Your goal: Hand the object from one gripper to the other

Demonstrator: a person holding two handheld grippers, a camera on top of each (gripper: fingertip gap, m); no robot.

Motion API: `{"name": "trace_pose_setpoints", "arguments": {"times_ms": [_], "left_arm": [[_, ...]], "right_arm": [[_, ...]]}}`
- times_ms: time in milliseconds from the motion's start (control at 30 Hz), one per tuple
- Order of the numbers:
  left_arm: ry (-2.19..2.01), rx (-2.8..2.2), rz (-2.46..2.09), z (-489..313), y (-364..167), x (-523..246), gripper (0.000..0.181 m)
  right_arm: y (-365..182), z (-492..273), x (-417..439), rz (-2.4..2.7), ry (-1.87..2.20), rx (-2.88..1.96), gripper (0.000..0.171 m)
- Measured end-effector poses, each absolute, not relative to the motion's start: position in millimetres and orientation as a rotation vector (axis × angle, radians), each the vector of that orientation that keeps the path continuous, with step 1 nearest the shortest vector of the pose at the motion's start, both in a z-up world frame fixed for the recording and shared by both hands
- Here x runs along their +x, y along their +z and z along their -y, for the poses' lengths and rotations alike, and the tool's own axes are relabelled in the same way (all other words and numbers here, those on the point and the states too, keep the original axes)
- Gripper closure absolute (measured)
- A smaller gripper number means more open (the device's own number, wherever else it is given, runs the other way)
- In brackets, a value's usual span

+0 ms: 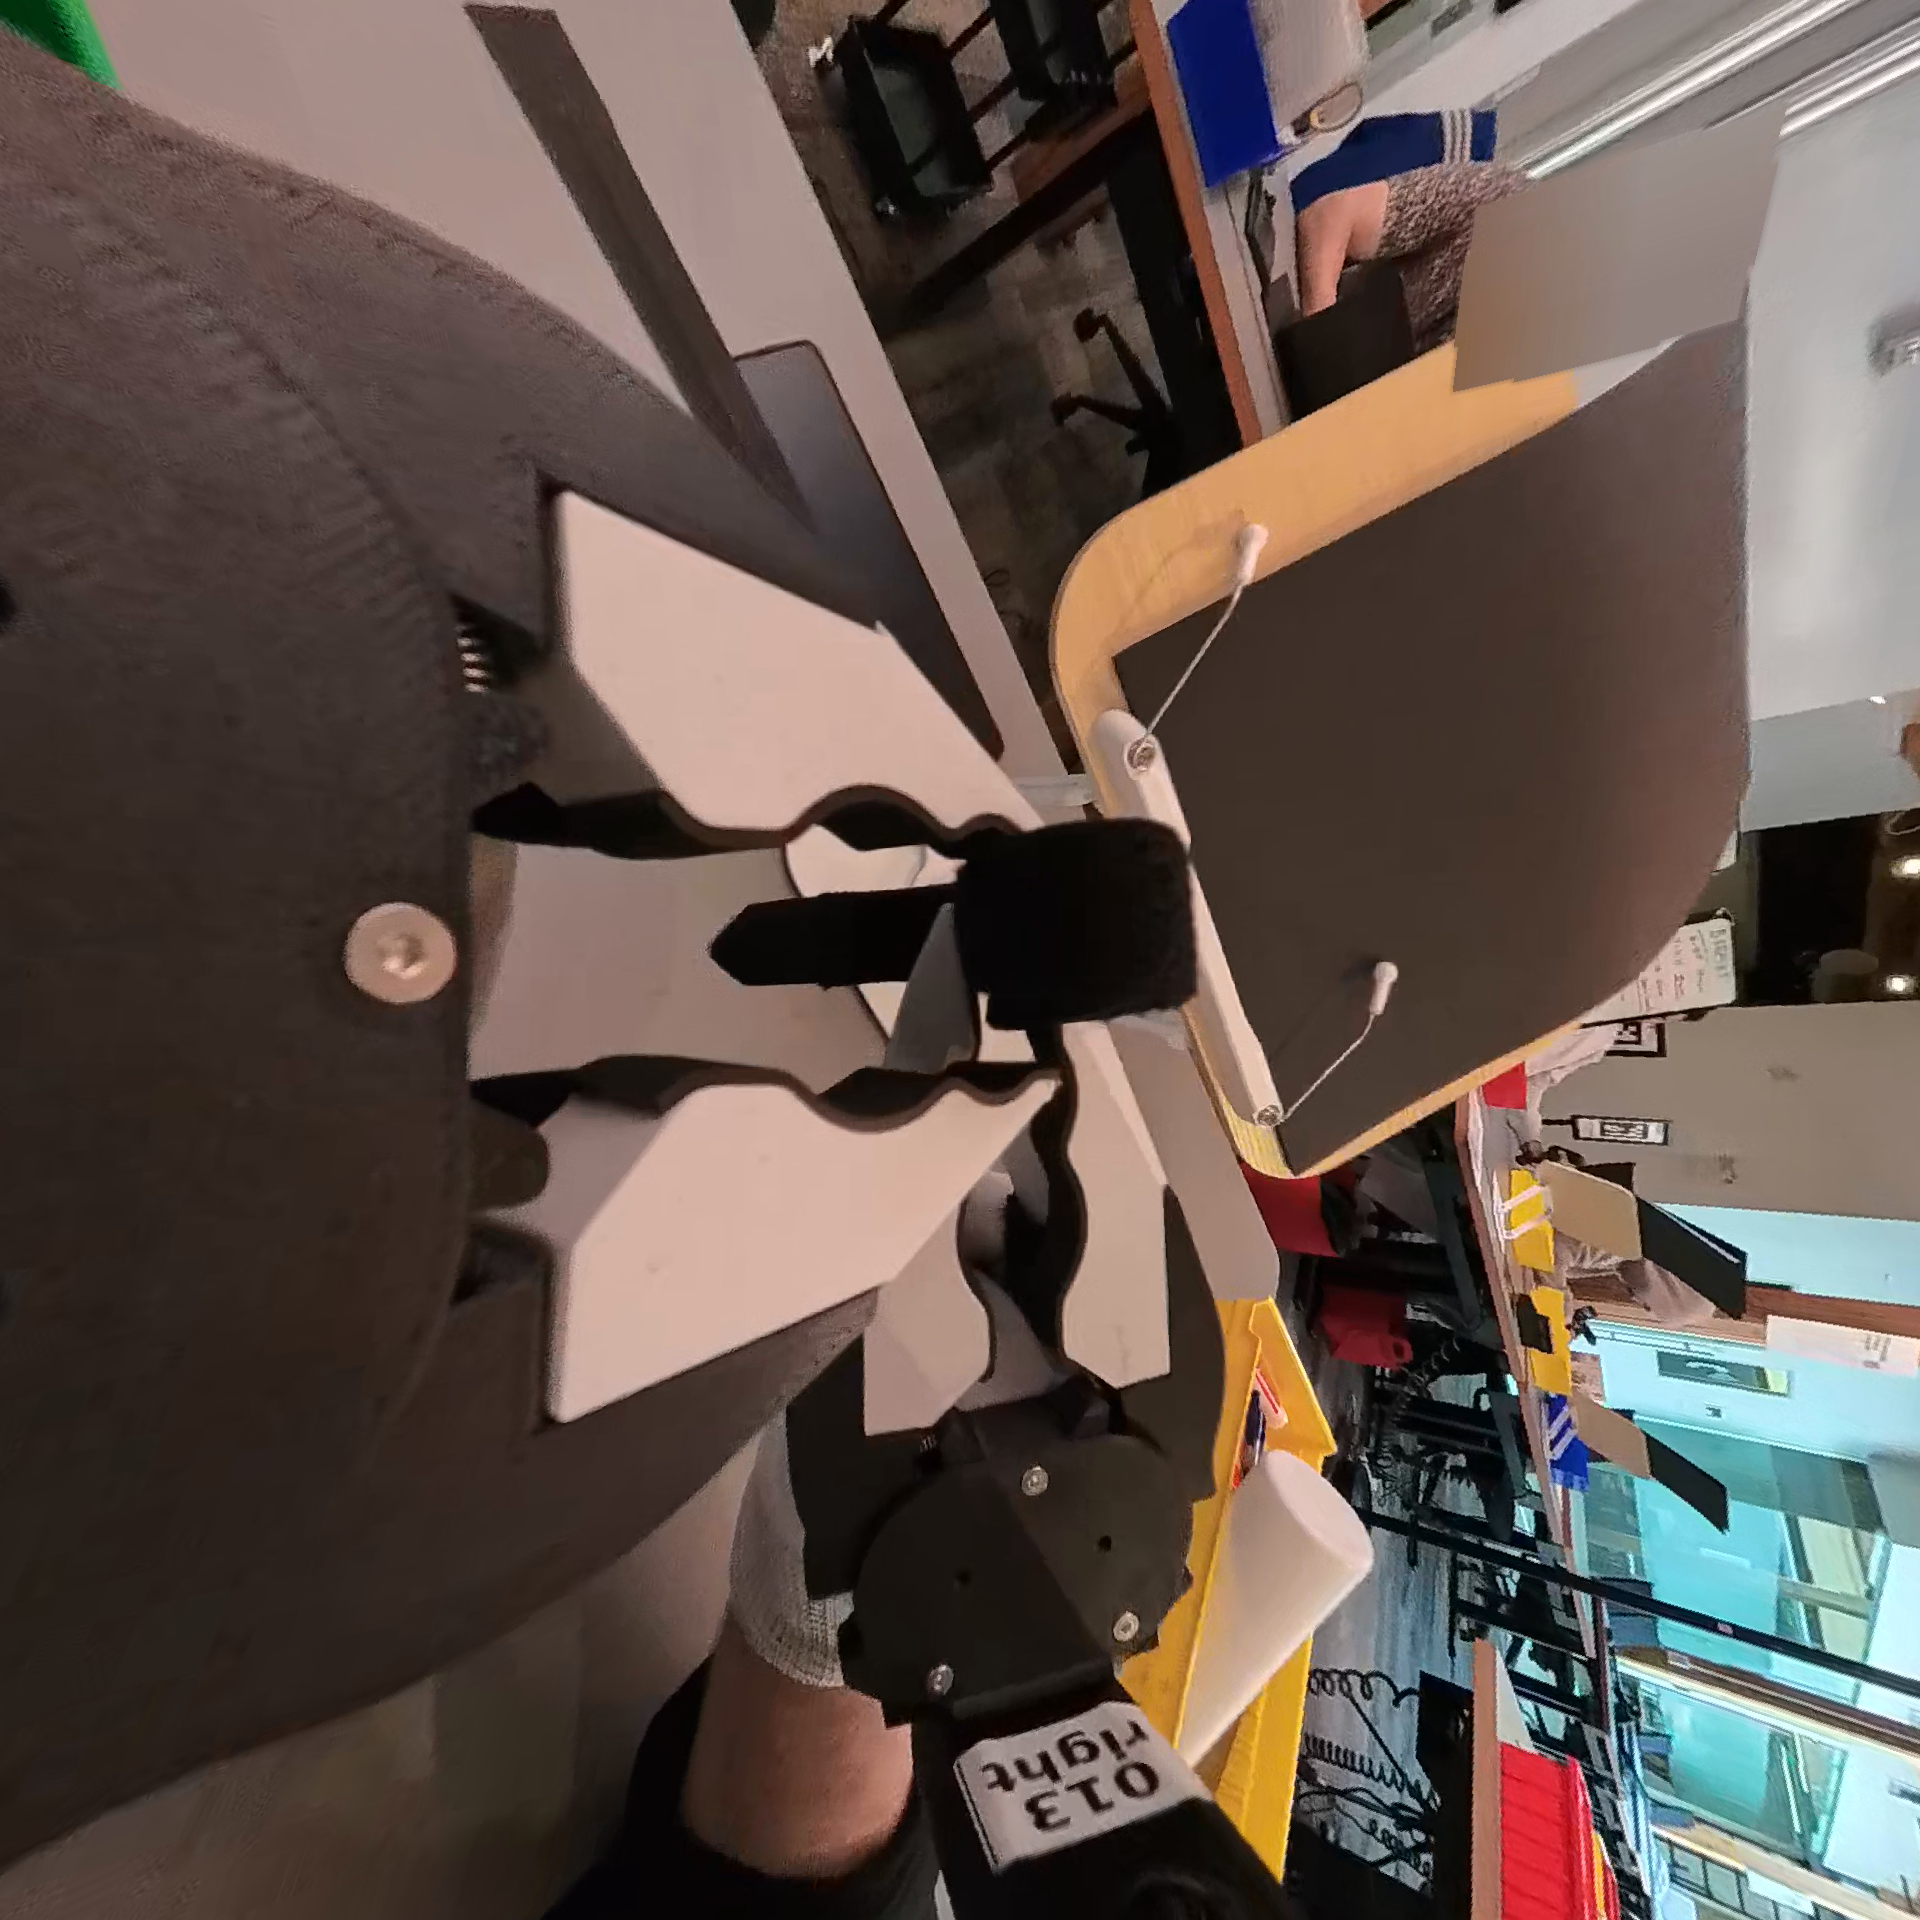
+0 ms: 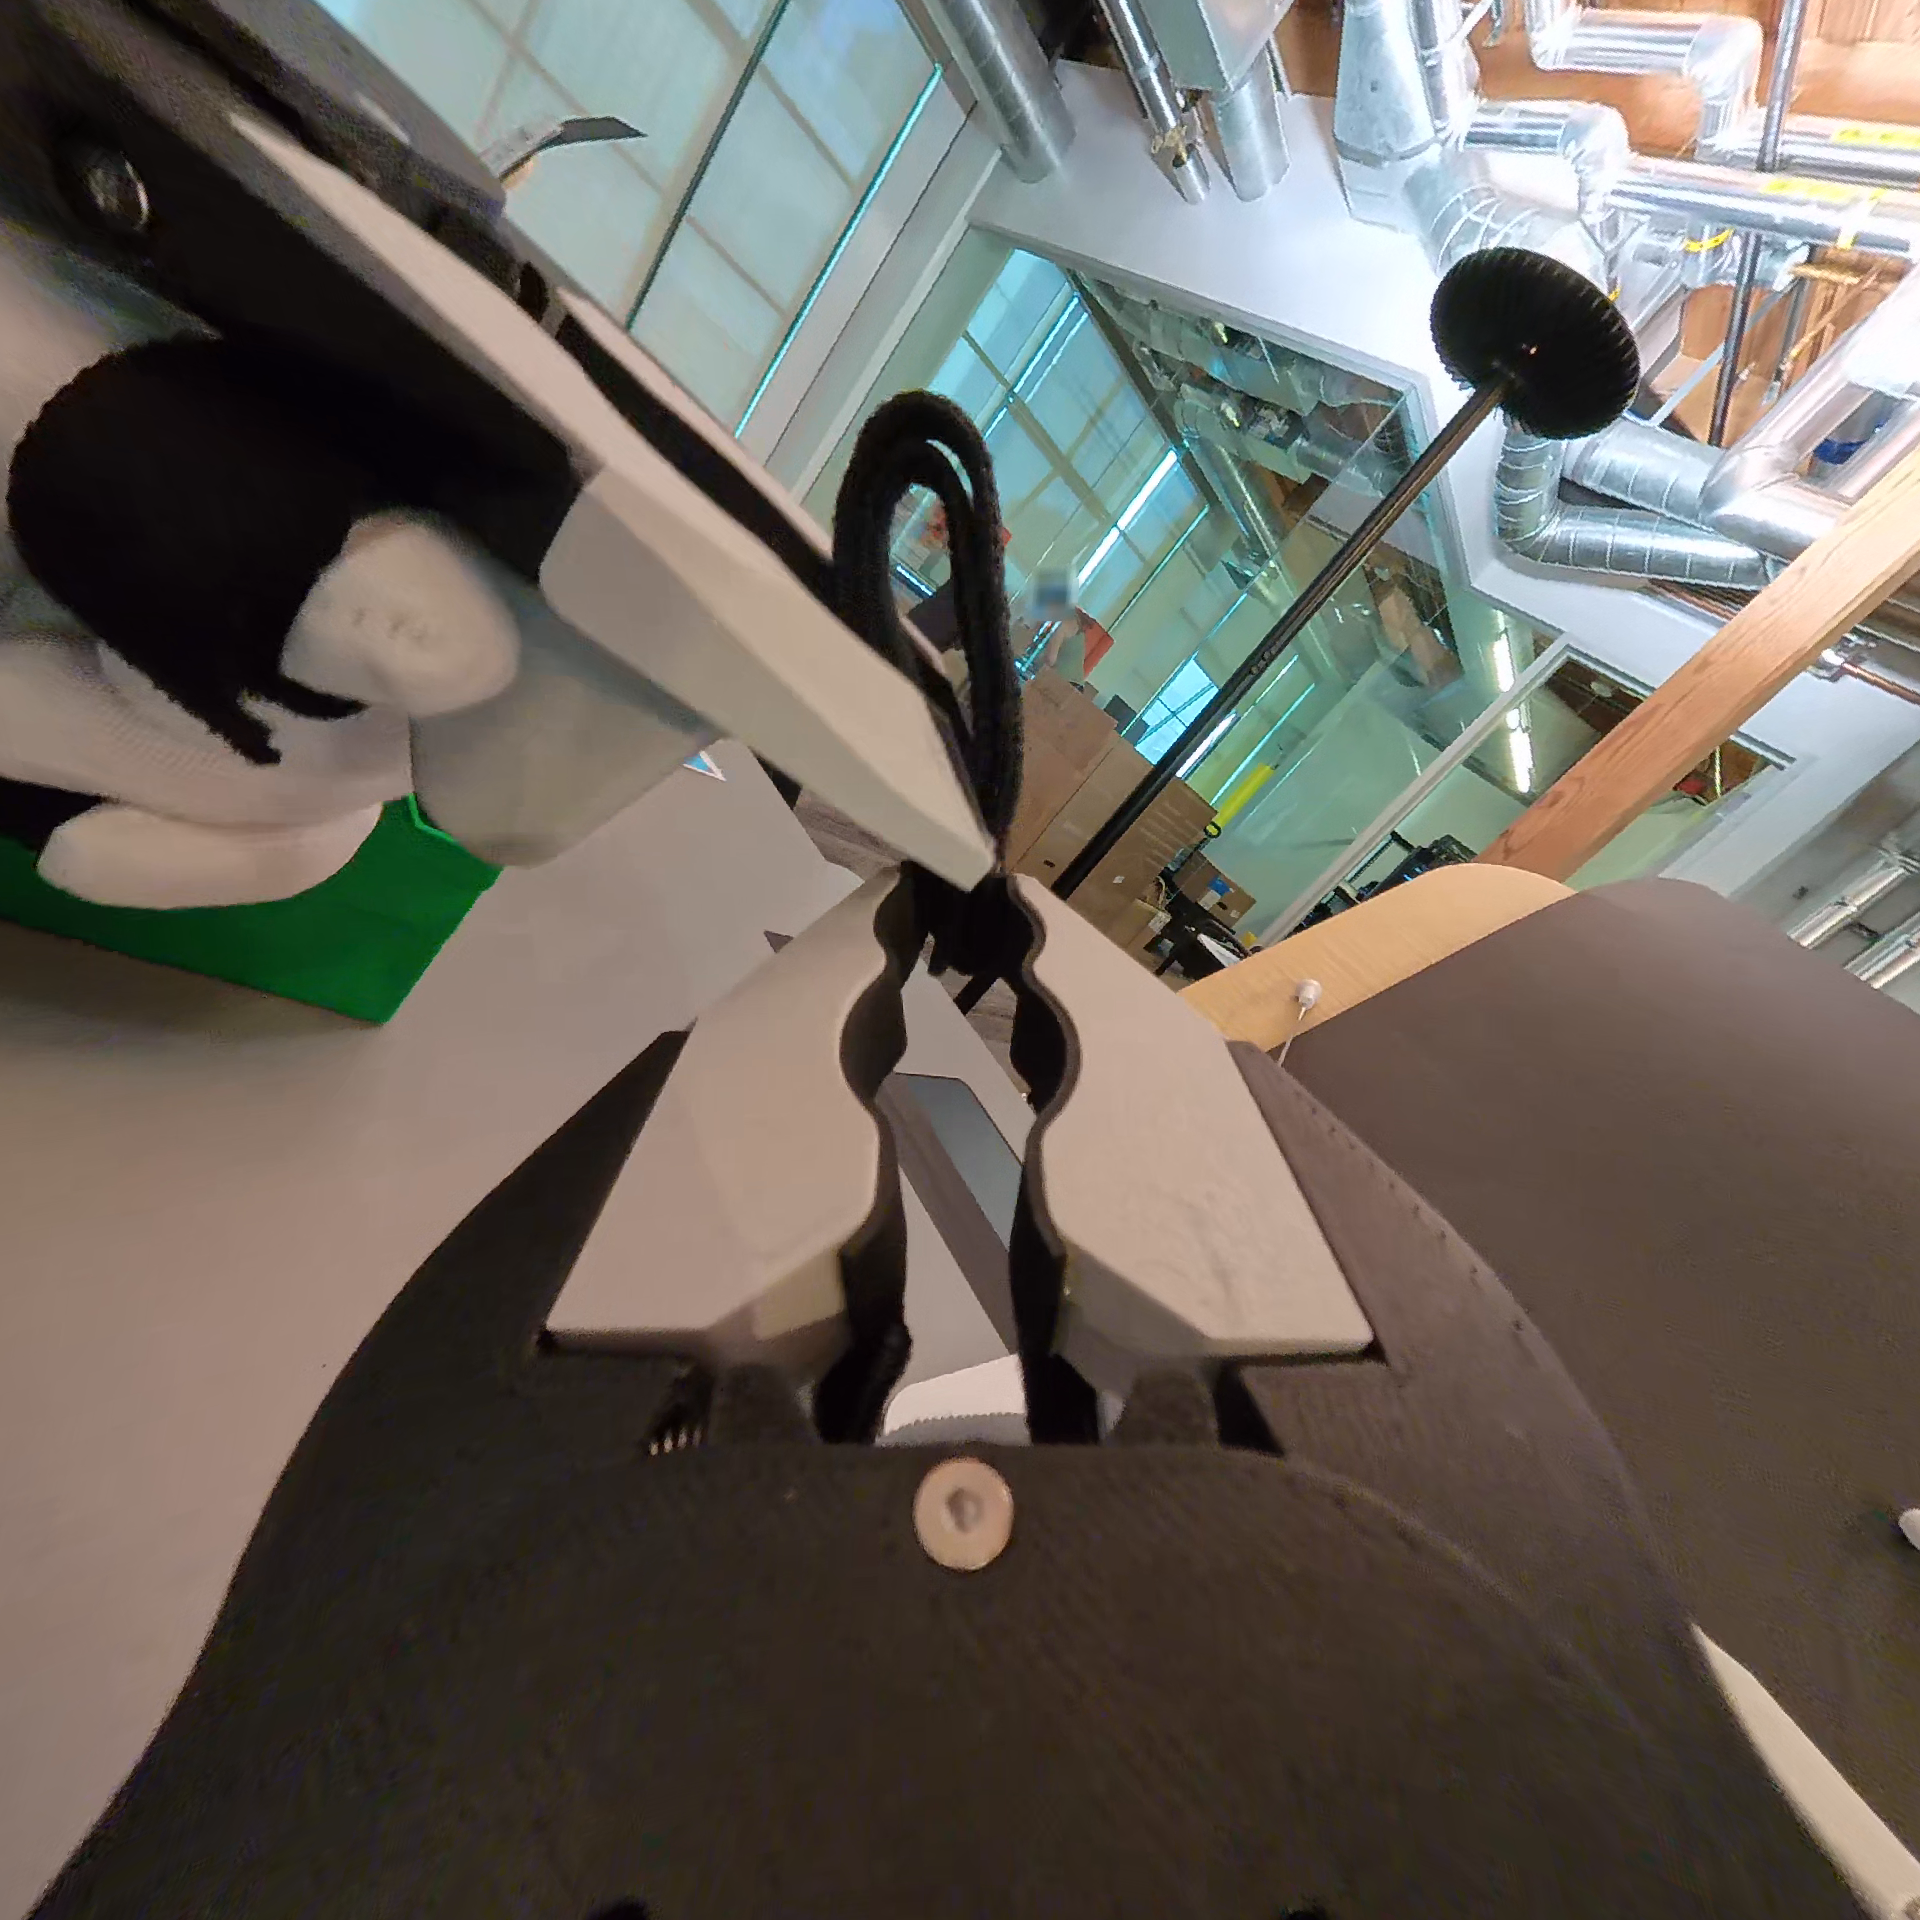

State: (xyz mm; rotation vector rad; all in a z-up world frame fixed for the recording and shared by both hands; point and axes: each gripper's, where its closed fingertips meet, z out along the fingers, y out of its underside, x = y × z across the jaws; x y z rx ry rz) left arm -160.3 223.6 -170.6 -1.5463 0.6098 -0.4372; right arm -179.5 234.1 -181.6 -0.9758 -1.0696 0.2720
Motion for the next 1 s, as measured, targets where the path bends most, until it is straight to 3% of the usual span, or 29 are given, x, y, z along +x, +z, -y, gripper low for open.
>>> {"name": "trace_pose_setpoints", "arguments": {"times_ms": [400,1000], "left_arm": [[-0.473,-1.588,-0.567,-228.3,-176.0,-160.1,0.161],[-0.467,-1.6,-0.565,-222.3,-175.6,-171.6,0.152]], "right_arm": [[-183.1,-235.3,-179.8,1.069,0.177,-0.951,0.151],[-183.6,-237.9,-176.0,1.074,0.205,-0.972,0.159]]}}
